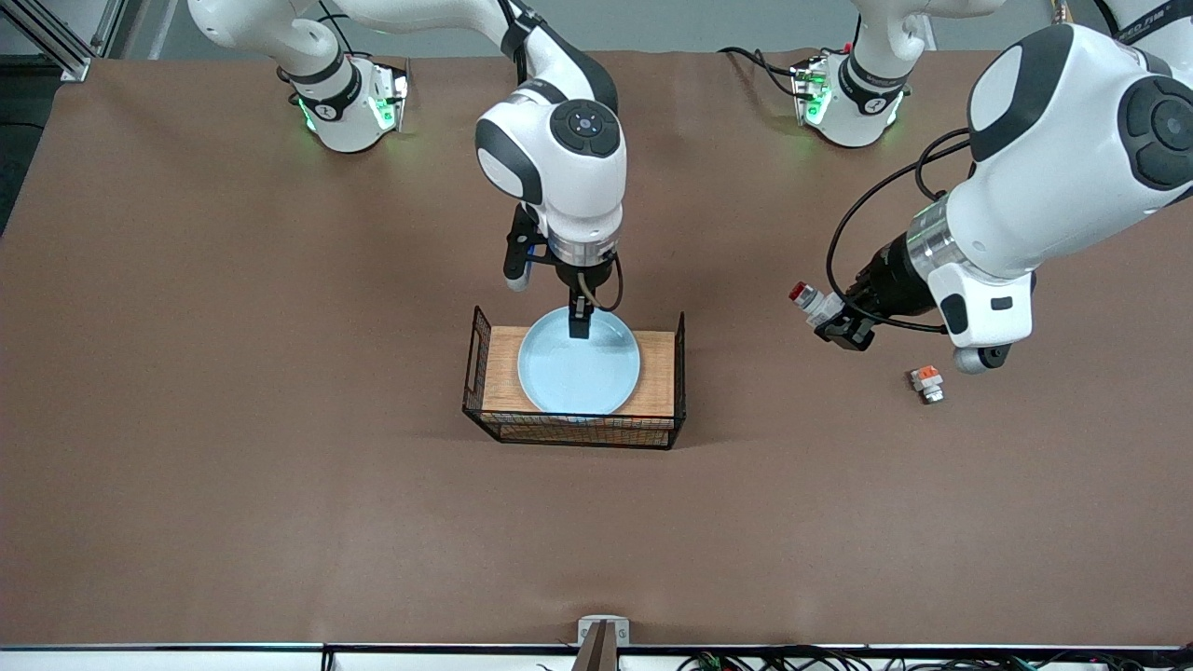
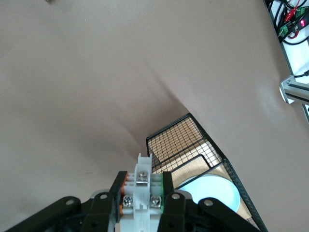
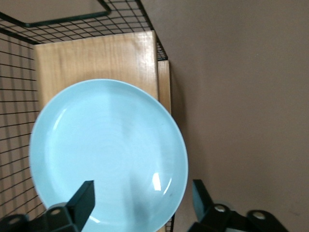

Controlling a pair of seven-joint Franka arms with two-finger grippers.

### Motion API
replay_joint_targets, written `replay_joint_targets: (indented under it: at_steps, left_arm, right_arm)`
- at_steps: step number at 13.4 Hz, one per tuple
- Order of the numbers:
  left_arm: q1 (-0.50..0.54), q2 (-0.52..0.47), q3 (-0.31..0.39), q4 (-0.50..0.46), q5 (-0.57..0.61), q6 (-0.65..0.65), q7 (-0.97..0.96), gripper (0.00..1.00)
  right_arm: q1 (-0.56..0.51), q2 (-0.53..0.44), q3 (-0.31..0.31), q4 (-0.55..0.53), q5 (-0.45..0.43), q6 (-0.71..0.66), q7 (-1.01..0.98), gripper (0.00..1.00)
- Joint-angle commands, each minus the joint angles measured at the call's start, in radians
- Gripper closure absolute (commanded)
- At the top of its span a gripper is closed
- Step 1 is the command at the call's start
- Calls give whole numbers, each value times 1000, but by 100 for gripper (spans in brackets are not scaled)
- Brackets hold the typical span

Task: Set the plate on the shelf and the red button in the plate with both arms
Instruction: 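Open the right gripper to release the plate and raise it, then withdraw the right gripper while the left gripper carries the button over the plate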

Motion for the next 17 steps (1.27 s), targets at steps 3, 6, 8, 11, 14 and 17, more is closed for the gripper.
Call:
replay_joint_targets:
  at_steps: [3, 6, 8, 11, 14, 17]
  left_arm:
    - [-71, 10, 2, 23, 46, 0, -151, 71]
    - [-139, 40, 4, 23, 78, 72, -307, 71]
    - [-186, 63, 5, 24, 97, 135, -428, 71]
    - [-257, 106, 15, 32, 106, 218, -623, 71]
    - [-321, 184, 21, 93, 129, 238, -807, 71]
    - [-378, 279, 21, 148, 228, 250, -989, 71]
  right_arm:
    - [-88, 13, 8, 157, 142, -166, -254, 0]
    - [-170, -13, 8, 242, 187, -380, -652, 0]
    - [-242, -70, 7, 242, 193, -469, -915, 0]
    - [-380, -147, 5, 233, 198, -628, -1320, 0]
    - [-557, -217, 2, 210, 198, -711, -1796, 0]
    - [-693, -269, -3, 170, 189, -742, -2132, 0]
